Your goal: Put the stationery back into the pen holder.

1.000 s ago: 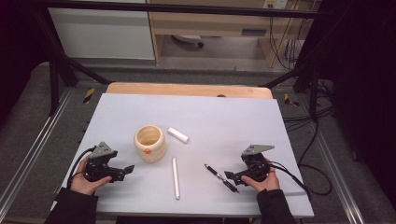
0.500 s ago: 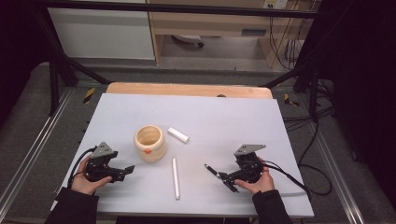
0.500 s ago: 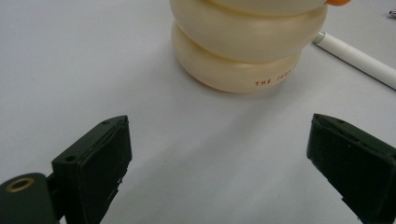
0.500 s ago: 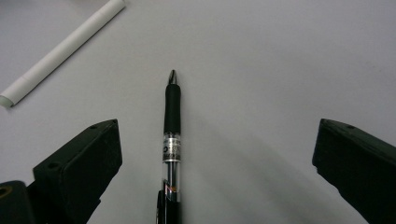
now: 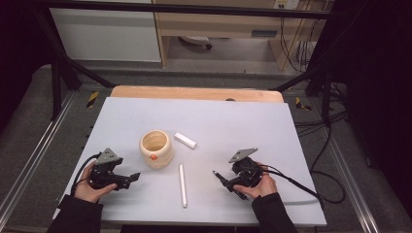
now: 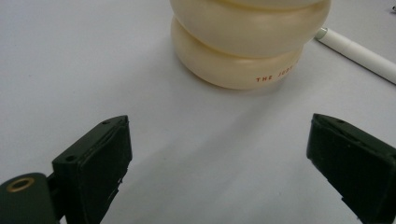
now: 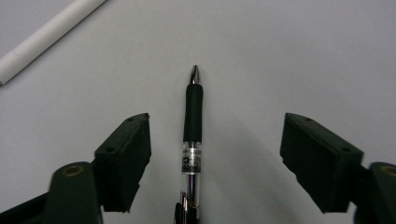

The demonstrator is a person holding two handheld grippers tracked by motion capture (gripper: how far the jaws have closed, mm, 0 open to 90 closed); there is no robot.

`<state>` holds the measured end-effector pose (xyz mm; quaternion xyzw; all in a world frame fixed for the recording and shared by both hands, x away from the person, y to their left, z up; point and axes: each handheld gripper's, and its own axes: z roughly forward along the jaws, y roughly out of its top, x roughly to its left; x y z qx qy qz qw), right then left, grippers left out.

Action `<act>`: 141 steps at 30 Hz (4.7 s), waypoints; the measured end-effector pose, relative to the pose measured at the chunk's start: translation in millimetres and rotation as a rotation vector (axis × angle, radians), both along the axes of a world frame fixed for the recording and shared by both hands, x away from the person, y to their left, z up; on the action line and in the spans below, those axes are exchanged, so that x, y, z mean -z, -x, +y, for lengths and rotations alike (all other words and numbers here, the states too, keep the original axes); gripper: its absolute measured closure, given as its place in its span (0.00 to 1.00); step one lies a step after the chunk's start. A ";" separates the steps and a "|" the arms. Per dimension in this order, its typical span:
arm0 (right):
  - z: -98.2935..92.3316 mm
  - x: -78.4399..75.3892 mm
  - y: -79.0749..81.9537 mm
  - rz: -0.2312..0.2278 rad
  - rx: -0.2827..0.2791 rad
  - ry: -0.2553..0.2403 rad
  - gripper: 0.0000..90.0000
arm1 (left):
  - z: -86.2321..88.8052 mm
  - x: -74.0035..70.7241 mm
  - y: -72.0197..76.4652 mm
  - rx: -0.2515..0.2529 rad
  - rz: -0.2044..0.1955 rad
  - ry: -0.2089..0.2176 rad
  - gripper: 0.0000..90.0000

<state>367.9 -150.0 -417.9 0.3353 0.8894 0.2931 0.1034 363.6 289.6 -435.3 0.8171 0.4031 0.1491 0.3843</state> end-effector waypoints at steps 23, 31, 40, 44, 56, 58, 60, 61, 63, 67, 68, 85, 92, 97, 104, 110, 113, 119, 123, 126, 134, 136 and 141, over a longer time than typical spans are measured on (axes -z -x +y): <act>8.7 8.3 -9.3 0.121 -0.022 0.042 0.78 | -2.0 1.1 -0.3 0.013 0.005 -0.002 0.08; 11.2 10.8 -11.2 0.150 -0.042 0.047 0.85 | -2.3 0.6 0.0 0.016 0.004 -0.003 0.08; 11.4 11.5 -10.2 0.165 -0.047 0.071 0.87 | -2.3 1.1 -0.1 0.021 0.009 -0.012 0.08; 12.9 11.2 -9.3 0.163 -0.046 0.084 0.87 | -2.7 1.6 -0.2 0.020 0.009 -0.012 0.08; 13.6 10.4 -9.8 0.176 -0.026 0.085 0.89 | -2.8 1.1 -0.1 0.022 0.007 -0.014 0.08; 13.6 10.4 -9.5 0.173 -0.027 0.085 0.89 | -2.8 1.3 -0.1 0.022 0.008 -0.013 0.08; 13.5 10.3 -9.3 0.174 -0.027 0.084 0.89 | -2.9 1.5 -0.2 0.021 0.008 -0.013 0.08; 13.5 10.2 -9.3 0.175 -0.027 0.083 0.89 | -3.0 1.6 -0.2 0.022 0.009 -0.013 0.08; 13.4 10.0 -9.1 0.178 -0.030 0.083 0.89 | -3.0 1.7 -0.3 0.022 0.009 -0.014 0.08; 12.7 8.8 -8.6 0.173 -0.036 0.084 0.89 | -3.1 1.7 -0.3 0.023 0.009 -0.014 0.08; 12.5 8.2 -8.3 0.172 -0.034 0.084 0.89 | -3.2 1.7 -0.2 0.023 0.009 -0.014 0.08; -0.7 -17.4 -3.9 0.103 0.001 -0.006 0.89 | -3.4 2.4 -0.3 0.027 0.012 -0.017 0.08; -4.1 -29.0 -4.0 0.033 0.037 -0.100 0.89 | -3.6 2.7 -0.4 0.027 0.013 -0.019 0.08; -3.0 -37.9 -4.8 -0.013 0.069 -0.174 0.89 | -3.8 2.9 -0.3 0.027 0.013 -0.019 0.08; 5.3 -51.1 -7.3 -0.089 0.103 -0.305 0.89 | -3.8 2.7 -0.3 0.027 0.011 -0.019 0.08; 14.4 -60.1 -8.4 -0.130 0.114 -0.359 0.89 | -4.1 2.6 -0.2 0.028 0.011 -0.019 0.08; 20.8 -64.8 -10.0 -0.146 0.117 -0.397 0.89 | -4.1 2.8 -0.2 0.029 0.012 -0.019 0.08; 33.4 -70.2 -13.1 -0.182 0.126 -0.467 0.89 | -4.0 2.7 -0.1 0.030 0.011 -0.018 0.08; 44.9 -75.0 -15.8 -0.215 0.133 -0.525 0.89 | -4.2 2.8 -0.1 0.032 0.012 -0.018 0.08; 52.2 -79.4 -17.7 -0.240 0.138 -0.547 0.89 | -4.1 2.8 -0.2 0.033 0.012 -0.018 0.08; 74.4 -87.7 -24.7 -0.278 0.146 -0.591 0.89 | -4.0 2.5 0.0 0.033 0.010 -0.017 0.08; 77.1 -88.0 -25.7 -0.280 0.148 -0.595 0.89 | -3.9 2.6 -0.1 0.033 0.011 -0.016 0.08; 91.7 -89.9 -32.3 -0.290 0.148 -0.611 0.89 | -3.4 2.5 -0.3 0.034 0.011 -0.014 0.08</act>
